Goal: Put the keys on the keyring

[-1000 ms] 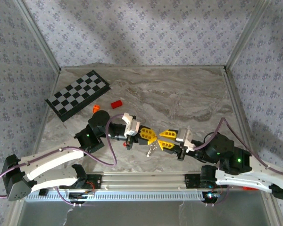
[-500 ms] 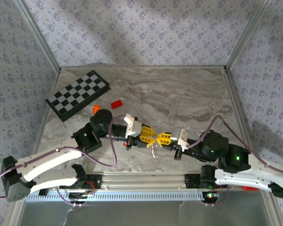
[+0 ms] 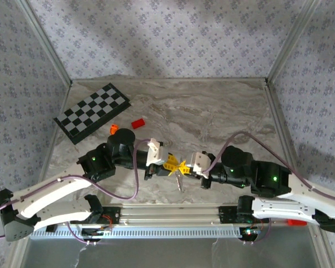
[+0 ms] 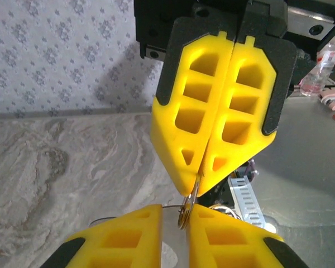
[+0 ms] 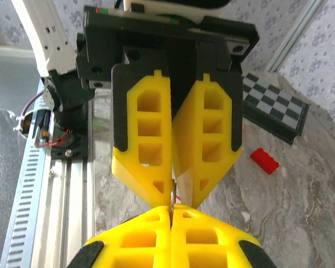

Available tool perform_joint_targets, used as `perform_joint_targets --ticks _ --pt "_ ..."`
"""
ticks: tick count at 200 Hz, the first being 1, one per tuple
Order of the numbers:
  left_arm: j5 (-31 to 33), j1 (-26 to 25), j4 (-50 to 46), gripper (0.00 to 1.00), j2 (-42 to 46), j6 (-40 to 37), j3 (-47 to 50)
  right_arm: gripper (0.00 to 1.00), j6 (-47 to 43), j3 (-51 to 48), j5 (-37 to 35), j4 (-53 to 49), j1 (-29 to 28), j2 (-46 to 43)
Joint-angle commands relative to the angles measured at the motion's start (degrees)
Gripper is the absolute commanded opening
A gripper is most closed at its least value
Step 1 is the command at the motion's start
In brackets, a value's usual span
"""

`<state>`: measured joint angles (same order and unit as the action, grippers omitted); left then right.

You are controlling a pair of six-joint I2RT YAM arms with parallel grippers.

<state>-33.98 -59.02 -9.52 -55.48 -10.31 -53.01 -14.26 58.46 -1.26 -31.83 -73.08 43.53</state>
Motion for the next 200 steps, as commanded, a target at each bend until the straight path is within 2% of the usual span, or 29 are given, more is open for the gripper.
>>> perform_joint_targets --ticks 1,34,68,92,151,200 --pt "0.4 -0.4 -1.6 0.17 1.5 -1.3 -2.3 0.0 -1.3 2.9 2.6 -1.8 0.7 0.7" --pt "0.7 -0.4 -2.1 0.16 2.5 -1.3 -1.8 0.0 -1.1 3.5 3.1 -2.3 1.5 1.5" --pt "0.7 -0.4 -2.3 0.1 2.5 -1.4 -1.7 0.0 -0.9 3.3 3.9 -2.2 1.8 1.6" --pt "0.5 -0.4 -2.5 0.09 2.3 -1.5 -1.7 0.0 -0.9 2.9 4.5 -1.4 1.9 1.6" --pt "0.4 -0.4 -1.9 0.16 2.4 -1.3 -1.3 0.0 -0.6 1.9 6.7 0.4 2.5 0.9" --pt "0.1 -0.4 -1.7 0.18 2.6 -1.1 -1.2 0.0 -0.7 1.5 7.5 1.2 2.7 0.9"
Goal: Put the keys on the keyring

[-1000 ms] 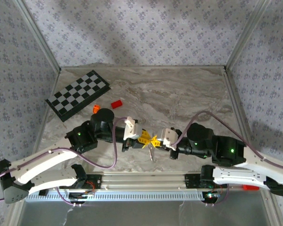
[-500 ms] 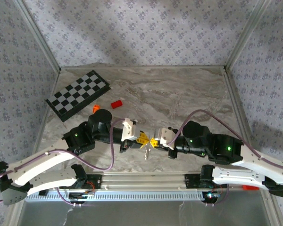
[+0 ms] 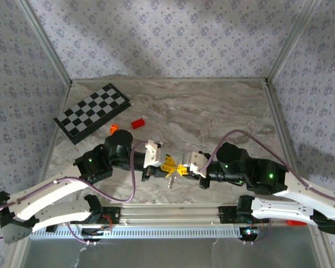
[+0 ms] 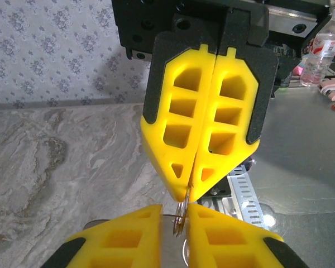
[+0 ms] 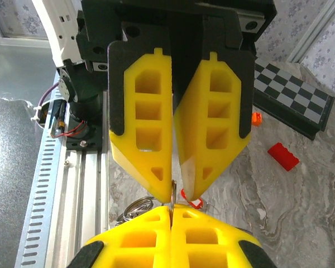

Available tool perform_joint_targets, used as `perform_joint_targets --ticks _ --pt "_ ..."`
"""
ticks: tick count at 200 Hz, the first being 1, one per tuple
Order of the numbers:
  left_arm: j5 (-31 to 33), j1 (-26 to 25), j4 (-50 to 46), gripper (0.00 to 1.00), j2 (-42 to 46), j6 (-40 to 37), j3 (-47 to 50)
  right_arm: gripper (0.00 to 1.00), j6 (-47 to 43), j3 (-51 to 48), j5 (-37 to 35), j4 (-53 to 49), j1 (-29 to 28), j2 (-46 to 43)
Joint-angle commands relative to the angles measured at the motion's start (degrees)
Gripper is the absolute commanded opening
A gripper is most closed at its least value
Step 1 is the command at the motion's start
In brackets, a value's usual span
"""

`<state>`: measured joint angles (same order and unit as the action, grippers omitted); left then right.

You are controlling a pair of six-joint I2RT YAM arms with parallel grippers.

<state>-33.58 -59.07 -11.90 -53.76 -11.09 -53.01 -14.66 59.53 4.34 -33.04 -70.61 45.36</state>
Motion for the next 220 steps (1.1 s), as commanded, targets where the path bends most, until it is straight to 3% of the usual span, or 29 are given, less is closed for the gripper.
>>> perform_joint_targets --ticks 1,52,88,118,149,173,220 --pt "-0.3 -0.3 0.7 0.18 0.8 -0.3 -1.1 0.0 -0.3 0.4 1.9 2.4 0.3 -1.0" --pt "-0.3 -0.3 1.3 0.0 1.6 -0.1 -0.7 0.0 -0.3 0.3 1.4 2.6 0.5 -0.8" --pt "0.2 -0.3 2.2 0.0 2.6 0.5 0.1 0.0 -0.2 0.5 0.4 2.0 0.7 -0.6" --pt "2.3 -0.3 2.0 0.0 3.1 0.5 0.8 0.43 1.3 0.7 -0.8 1.7 1.0 -0.9" --pt "4.9 -0.3 2.3 0.0 4.2 1.0 2.2 0.74 4.1 0.8 -3.5 1.3 2.1 -1.2" --pt "6.7 -0.3 2.2 0.0 4.9 1.7 3.2 0.84 6.9 0.0 -1.9 1.9 6.8 -1.7" --pt "9.9 -0.3 1.9 0.0 8.1 3.5 6.6 0.89 15.7 -1.8 5.1 3.9 24.3 2.4"
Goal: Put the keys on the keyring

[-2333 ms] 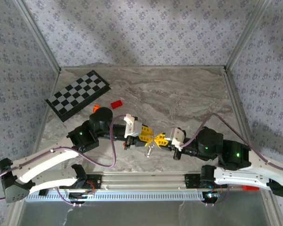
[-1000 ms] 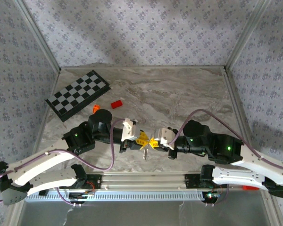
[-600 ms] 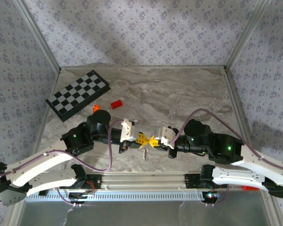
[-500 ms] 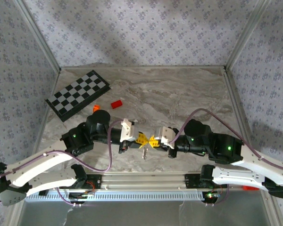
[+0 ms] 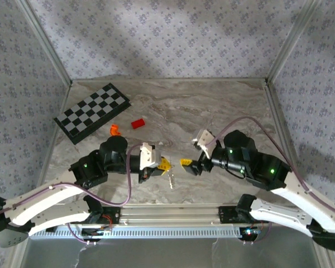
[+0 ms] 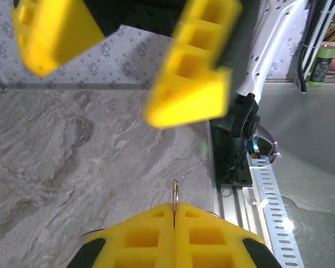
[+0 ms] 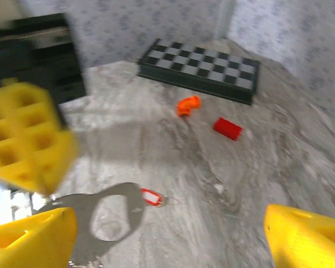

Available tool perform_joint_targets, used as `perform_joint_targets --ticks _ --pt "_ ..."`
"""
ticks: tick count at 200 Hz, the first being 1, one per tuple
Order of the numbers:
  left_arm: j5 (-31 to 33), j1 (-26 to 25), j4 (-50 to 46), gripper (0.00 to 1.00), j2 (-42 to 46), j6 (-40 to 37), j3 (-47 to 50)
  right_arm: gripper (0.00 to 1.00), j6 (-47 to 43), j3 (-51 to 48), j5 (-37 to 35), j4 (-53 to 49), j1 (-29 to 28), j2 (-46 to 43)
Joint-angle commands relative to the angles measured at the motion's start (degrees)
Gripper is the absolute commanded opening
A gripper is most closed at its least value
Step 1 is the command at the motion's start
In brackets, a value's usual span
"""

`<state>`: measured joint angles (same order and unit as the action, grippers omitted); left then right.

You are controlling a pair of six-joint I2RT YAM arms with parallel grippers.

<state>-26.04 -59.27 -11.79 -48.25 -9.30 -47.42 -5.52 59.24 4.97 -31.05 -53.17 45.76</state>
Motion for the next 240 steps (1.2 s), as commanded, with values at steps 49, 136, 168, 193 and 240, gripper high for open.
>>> perform_joint_targets --ticks 49,136,168,193,240 --pt "5.9 -0.1 0.8 0.0 8.5 3.7 5.0 0.88 10.5 -1.5 7.8 4.9 14.2 13.4" --pt "9.0 -0.1 2.0 0.0 17.2 7.4 10.5 0.8 20.2 -0.5 17.0 8.9 14.1 37.1" --pt "11.0 -0.1 2.7 0.0 18.7 7.7 12.4 0.75 23.7 0.1 18.7 10.7 12.6 43.0" --pt "12.5 -0.1 4.1 0.0 20.1 8.0 14.2 0.7 27.2 0.6 21.6 13.6 12.1 47.8" --pt "14.1 -0.1 4.8 0.0 22.5 8.1 15.8 0.62 29.7 3.7 23.2 15.1 9.9 55.1"
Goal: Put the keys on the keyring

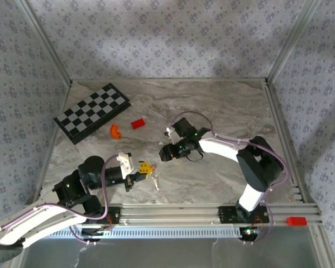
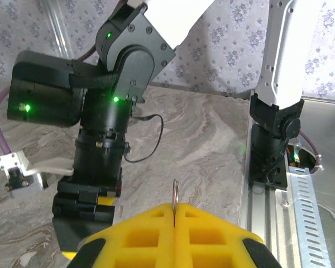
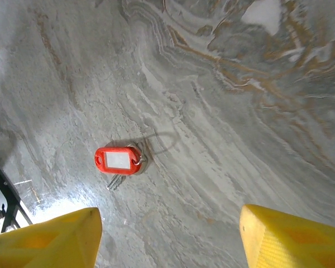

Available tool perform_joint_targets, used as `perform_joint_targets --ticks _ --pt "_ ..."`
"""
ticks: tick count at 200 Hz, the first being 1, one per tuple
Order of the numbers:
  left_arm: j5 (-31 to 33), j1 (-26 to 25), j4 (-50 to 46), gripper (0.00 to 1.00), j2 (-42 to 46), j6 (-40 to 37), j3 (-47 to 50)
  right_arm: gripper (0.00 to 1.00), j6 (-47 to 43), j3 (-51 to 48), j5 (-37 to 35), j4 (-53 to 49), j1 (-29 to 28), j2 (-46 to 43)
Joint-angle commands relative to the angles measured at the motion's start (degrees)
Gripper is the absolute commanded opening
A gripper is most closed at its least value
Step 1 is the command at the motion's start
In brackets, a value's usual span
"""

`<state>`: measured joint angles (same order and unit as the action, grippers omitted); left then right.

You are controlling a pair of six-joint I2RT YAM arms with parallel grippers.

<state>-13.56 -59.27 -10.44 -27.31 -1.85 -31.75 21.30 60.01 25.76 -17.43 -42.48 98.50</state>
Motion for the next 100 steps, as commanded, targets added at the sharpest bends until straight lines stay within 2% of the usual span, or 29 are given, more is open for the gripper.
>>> perform_joint_targets --ticks 1,46,100 --pt "1.7 -0.1 3.4 0.0 1.6 0.6 0.2 0.62 2.9 2.9 2.4 1.5 -0.8 2.5" --pt "2.5 -0.2 5.3 0.0 3.8 1.0 2.8 0.51 2.8 5.8 0.7 0.0 -2.7 7.0" --pt "2.9 -0.2 5.9 0.0 5.6 1.0 4.1 0.47 5.7 6.0 0.9 3.1 -4.1 9.9"
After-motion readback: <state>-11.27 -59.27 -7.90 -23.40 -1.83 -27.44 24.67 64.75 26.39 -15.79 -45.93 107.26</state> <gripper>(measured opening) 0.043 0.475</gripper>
